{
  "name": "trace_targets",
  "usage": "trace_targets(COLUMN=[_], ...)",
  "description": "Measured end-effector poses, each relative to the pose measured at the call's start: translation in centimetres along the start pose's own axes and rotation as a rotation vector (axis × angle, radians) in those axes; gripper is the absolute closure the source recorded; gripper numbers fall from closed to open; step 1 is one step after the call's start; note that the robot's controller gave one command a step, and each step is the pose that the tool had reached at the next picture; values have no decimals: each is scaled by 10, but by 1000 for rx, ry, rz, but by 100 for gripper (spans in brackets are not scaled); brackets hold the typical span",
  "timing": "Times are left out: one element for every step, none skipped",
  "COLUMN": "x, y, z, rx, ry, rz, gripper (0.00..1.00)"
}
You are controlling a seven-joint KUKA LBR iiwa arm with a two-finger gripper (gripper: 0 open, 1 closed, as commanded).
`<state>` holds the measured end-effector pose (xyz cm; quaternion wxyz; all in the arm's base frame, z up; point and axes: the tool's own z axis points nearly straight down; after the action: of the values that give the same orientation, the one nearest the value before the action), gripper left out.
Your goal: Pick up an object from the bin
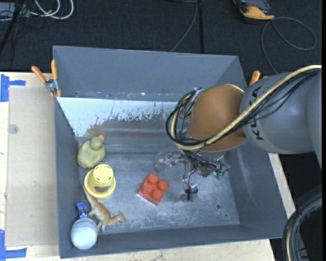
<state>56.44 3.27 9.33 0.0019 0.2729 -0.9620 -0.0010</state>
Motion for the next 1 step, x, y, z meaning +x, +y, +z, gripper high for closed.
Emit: trace_targets(x=[-12], y=[16], z=[-23], rx=[-4], ry=[-4], rz=[238], gripper=[0])
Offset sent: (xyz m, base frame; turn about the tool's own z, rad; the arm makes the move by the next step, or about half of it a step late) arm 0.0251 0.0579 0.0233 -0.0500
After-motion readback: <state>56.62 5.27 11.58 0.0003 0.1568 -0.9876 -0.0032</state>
